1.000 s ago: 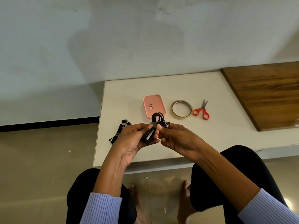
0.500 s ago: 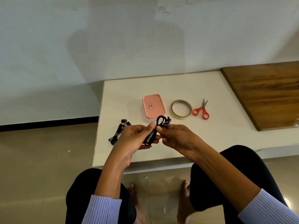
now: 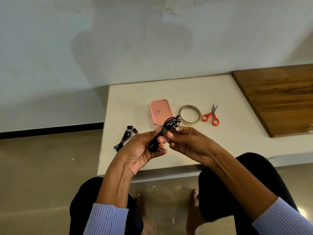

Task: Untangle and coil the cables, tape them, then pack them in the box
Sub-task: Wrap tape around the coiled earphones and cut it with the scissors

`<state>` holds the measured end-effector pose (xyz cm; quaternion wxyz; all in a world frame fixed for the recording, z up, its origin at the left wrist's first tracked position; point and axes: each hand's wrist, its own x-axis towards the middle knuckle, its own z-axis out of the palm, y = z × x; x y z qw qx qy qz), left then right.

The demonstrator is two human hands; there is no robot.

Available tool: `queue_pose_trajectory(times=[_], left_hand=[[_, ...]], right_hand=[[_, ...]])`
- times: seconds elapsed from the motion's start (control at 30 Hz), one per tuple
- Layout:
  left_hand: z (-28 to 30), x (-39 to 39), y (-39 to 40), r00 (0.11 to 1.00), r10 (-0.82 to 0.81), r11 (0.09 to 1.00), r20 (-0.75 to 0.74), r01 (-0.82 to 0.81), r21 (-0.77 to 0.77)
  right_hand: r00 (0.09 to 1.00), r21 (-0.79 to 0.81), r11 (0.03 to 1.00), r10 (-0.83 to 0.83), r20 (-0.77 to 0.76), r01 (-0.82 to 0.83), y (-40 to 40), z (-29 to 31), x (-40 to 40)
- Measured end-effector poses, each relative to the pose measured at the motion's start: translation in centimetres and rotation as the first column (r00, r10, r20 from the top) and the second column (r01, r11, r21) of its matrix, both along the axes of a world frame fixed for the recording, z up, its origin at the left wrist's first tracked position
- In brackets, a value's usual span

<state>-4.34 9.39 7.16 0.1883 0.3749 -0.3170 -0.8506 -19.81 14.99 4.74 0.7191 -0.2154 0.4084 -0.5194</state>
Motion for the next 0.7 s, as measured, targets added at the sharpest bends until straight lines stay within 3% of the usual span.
queue_pose_trajectory(times=[0.13, 0.3, 0.6, 0.7], left_hand=[[-0.01, 0.1, -0.04, 0.999, -0.034, 0.999, 0.04, 0.035, -0.025], [-0.3, 0.33, -0.05, 0.985, -0.037, 0.988, 0.168, 0.061, -0.139], [-0.73, 0.06, 0.52, 0.967, -0.012, 0.944, 0.254, 0.094, -0.315], [-0.79, 0.35, 0.51, 0.964, -0.006, 0.935, 0.264, 0.1, -0.342]], right_hand=[[1.0, -0.007, 1.0, 0.015, -0.001, -0.015, 0.07, -0.21, 0.0], [0.991, 0.012, 1.0, -0.02, -0.129, 0.021, 0.3, -0.73, 0.14], [0.948, 0.101, 0.993, -0.026, -0.317, 0.061, 0.1, -0.51, -0.08], [0.95, 0.106, 0.993, -0.008, -0.313, 0.043, 0.0, -0.33, -0.26]])
